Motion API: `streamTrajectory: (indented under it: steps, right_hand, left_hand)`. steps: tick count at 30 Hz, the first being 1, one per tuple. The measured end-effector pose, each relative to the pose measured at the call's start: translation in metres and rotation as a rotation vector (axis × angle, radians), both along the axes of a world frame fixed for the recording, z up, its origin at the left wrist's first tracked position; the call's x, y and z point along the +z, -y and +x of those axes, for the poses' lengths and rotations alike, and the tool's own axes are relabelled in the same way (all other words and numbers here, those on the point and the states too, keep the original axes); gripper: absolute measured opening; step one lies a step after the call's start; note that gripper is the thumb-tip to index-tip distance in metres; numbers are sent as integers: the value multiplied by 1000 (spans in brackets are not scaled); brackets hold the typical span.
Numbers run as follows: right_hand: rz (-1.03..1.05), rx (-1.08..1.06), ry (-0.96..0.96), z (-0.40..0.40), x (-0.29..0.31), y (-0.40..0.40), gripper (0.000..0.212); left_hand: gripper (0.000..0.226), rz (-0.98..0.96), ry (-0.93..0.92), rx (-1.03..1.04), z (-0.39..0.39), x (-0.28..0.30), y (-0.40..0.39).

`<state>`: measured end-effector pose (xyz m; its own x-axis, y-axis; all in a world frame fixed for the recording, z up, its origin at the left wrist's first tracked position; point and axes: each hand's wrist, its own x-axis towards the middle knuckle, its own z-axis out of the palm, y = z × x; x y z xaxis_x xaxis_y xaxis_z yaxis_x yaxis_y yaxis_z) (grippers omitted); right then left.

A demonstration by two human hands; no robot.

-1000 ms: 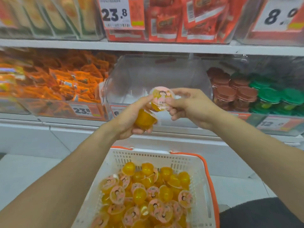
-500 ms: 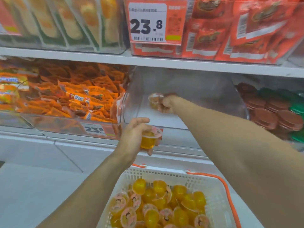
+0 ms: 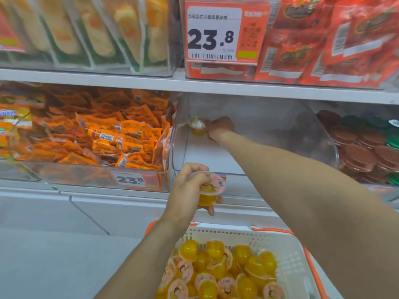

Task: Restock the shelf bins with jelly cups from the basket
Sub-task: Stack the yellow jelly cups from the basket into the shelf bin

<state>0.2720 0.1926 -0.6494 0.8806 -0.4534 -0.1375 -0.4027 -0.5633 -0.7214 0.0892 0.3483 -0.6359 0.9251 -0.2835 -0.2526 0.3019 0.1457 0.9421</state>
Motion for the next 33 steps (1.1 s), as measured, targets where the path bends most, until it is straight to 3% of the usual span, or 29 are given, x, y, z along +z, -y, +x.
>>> streamTrajectory:
  steps: [3,6,12,17,21,23,26,29,33]
  right_hand:
    - [4,209,18,-40,28,2,33]
    - [235,438,88,-107,59,5,17]
    - [287,697,22,-220,85,28,15]
    - [803,600,-70,-247,70,41,14]
    - [955,523,-84,-255,69,43,14]
    - [996,416,-11,-252,71,42,13]
    - [1026,253,126,-235,82,36,10]
    - [932,149,212,-201,95,29,17]
    - [650,86,56,-134,83,14,27]
  left_hand:
    - [15,10,-1,10,-1,2,1]
    - [14,17,0,24,-7,10,5]
    - [26,49,62,64,-24,44,9]
    - [26,186,17,31,-39,57,26]
    - [48,218,3,228,-37,45,33]
    - [41,214,21,306,-36,47,35]
    - [27,546,237,328,-35,42,31]
    - [30,851,392,270,-28,37,19]
    - [42,1046,433,29,-16,27,5]
